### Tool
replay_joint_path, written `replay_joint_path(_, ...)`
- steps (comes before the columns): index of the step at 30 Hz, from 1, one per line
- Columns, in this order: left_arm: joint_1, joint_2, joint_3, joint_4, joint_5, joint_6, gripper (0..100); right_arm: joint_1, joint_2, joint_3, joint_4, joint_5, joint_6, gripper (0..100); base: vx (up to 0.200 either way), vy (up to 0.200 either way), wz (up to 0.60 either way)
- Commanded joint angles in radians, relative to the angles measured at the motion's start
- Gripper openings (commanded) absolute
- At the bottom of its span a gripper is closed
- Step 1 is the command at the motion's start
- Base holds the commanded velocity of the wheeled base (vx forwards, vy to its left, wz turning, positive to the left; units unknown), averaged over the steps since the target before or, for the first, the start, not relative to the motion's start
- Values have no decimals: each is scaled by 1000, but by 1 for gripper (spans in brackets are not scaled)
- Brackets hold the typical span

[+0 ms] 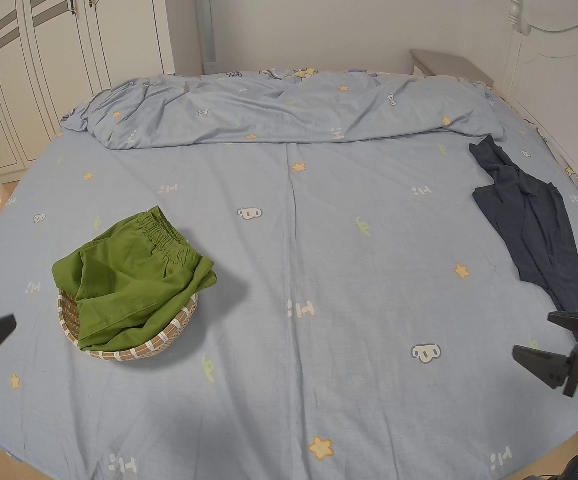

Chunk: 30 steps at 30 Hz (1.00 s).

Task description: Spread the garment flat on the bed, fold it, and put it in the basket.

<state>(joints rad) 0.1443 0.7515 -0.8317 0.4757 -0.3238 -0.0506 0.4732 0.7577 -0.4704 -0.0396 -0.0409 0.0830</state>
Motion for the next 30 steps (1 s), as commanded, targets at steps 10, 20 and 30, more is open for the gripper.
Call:
replay_joint_path(10,-135,-733,456,15,2,31,100,-169,-725,105,397,-30,-94,100,0,0,0)
replay_joint_path(20,-141,-751,631,-103,252,15,100,-173,-747,223,359,-143,-91,100,0,0,0)
replay_joint_path(30,-141,-751,677,-192,292,81,100,-194,-716,248,377,-313,-163,100,0,0,0)
